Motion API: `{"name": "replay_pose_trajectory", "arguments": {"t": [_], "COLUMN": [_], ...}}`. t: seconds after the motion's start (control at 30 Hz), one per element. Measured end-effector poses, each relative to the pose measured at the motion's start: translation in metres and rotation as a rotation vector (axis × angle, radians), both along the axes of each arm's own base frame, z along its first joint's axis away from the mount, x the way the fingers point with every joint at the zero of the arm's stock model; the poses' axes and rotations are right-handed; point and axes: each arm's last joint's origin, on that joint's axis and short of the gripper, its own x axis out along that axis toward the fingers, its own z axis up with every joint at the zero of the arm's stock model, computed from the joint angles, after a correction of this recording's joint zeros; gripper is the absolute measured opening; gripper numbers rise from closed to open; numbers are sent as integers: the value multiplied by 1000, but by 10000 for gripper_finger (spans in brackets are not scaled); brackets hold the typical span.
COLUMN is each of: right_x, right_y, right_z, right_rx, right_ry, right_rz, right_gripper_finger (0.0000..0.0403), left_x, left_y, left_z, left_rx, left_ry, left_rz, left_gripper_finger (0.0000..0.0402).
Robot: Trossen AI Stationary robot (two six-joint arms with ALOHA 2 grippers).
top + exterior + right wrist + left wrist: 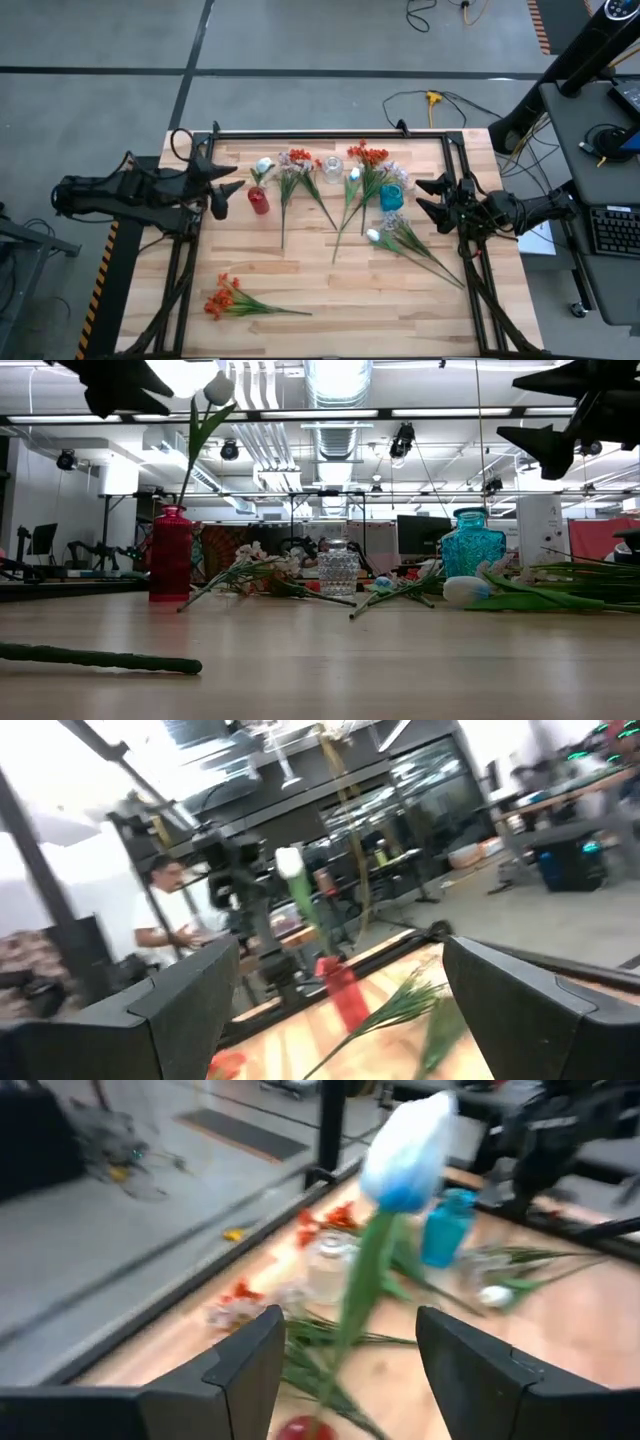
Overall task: Sort flowers into vase by color
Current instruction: Put the bottom white flowers into the transparent vase
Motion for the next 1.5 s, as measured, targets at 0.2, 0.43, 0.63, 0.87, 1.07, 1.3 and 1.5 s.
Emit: {"name": "replay_pose_trajectory", "arguments": {"t": [0.2, 0.43, 0.63, 0.87, 1.07, 1.3, 1.5], "right_x": [1, 2, 9, 22, 32, 43, 63], "right_y": [4, 5, 6, 9, 12, 18, 25], "right_z": [0, 1, 5, -1, -14, -19, 5], "right_rx": [9, 21, -19, -27, 60, 141, 142], "right_ry": [-16, -23, -46, 28, 143, 270, 541], "right_rz": [140, 189, 168, 169, 225, 264, 232], "right_gripper_finger": [343, 343, 343, 343, 343, 343, 343], "left_x": [4, 2, 9, 16, 10, 7, 18], "left_y": [-6, -7, -9, -13, -21, -29, -46], "left_z": [19, 37, 47, 53, 65, 77, 65], "left_rx": [-119, -269, -315, -383, -417, -365, -303], "left_ry": [-33, 86, 97, 95, 134, 154, 252], "left_rz": [-49, 4, 3, -22, -49, -18, -85], "left_gripper_finger": [210, 201, 196, 196, 191, 181, 180]}}
